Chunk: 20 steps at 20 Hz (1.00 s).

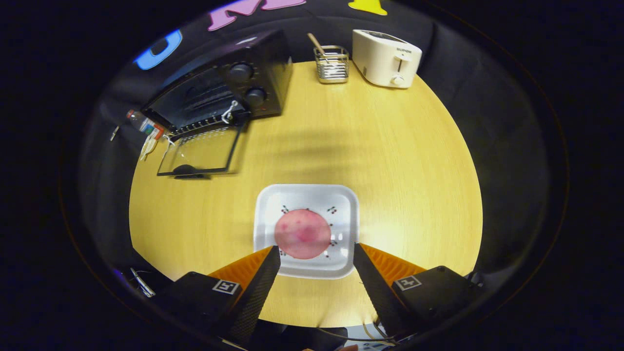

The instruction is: Open the toaster oven, put the food inside, and close the toaster oven door.

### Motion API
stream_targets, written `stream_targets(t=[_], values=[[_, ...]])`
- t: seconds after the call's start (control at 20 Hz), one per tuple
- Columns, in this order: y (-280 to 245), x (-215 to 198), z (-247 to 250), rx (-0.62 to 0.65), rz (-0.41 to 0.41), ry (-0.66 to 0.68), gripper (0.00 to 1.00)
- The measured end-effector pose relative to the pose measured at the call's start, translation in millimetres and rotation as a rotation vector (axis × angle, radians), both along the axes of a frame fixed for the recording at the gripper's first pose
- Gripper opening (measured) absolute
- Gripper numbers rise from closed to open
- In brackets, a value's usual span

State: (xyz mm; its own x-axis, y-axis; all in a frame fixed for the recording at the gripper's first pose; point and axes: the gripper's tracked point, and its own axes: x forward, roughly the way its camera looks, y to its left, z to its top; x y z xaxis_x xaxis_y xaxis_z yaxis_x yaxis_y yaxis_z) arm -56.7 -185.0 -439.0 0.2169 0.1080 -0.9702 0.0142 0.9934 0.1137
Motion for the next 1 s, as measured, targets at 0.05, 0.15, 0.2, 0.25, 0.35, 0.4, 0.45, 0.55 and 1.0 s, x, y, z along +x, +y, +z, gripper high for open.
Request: stream_targets(t=[0.05, 0.15, 0.2, 0.25, 0.35, 0.4, 0.45, 0.55, 1.0], values=[[-7.8, 1.8, -8.4, 0.011, -0.009, 0.026, 0.99], [-22.7, 3.0, -27.7, 0.011, -0.003, 0.08, 0.99], [-29.8, 2.7, -37.0, 0.005, 0.002, 0.105, 0.99], [-34.6, -0.1, -45.0, -0.002, 0.008, 0.137, 0.99], [-42.5, 0.4, -60.0, -0.011, 0.006, 0.161, 0.99], [-43.0, 1.5, -61.9, -0.004, 0.009, 0.17, 0.93], [-47.6, 0.2, -67.8, -0.037, 0.016, 0.163, 0.84], [-47.3, 4.3, -66.7, -0.046, 0.056, 0.151, 0.56], [-40.3, 4.8, -61.6, 0.186, -0.046, 0.155, 0.05]])
